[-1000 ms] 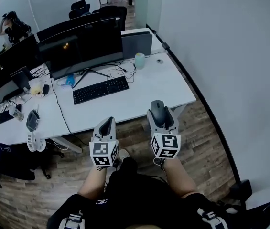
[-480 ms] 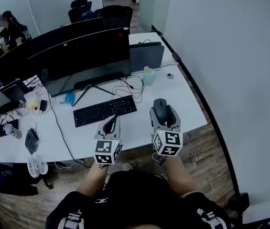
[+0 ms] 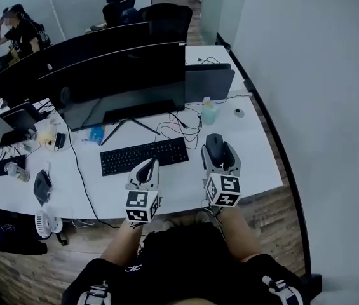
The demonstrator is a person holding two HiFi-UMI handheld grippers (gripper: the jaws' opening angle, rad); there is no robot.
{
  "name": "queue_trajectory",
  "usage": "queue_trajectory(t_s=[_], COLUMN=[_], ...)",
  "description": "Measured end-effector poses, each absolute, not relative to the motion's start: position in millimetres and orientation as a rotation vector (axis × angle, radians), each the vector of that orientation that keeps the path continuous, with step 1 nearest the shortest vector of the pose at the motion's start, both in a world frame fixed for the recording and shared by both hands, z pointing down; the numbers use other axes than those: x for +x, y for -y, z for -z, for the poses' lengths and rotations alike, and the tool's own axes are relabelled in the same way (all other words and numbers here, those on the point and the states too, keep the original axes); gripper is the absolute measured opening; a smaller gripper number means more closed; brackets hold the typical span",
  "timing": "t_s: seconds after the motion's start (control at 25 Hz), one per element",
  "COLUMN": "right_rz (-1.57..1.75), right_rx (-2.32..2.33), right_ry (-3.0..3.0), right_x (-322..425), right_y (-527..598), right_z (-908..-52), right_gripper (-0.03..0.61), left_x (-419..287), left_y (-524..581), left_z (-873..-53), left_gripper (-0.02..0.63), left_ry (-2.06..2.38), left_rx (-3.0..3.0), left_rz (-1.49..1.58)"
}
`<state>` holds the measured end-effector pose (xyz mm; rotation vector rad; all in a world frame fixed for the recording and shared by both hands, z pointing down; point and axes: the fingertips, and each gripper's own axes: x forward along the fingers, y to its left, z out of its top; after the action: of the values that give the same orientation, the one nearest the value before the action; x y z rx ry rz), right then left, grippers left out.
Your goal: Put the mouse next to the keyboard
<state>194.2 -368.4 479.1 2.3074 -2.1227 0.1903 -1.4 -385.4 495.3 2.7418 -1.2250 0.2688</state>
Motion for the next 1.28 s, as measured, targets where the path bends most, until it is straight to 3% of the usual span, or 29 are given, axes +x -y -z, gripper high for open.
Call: queue_trajectory(t_s=[1.28], right_rz=[-0.57], right_rx=[1.94], right_ry=[1.942], right_x=[274.1], right_y=[507.9], right_z=[-702.0], right_gripper=[0.311], left_x=[-32.6], left_y=[403.4], left_z=[-513.0], left_gripper=[0.012], left_ry=[1.76], left_rx=[2.386], left_rz=[-0.398])
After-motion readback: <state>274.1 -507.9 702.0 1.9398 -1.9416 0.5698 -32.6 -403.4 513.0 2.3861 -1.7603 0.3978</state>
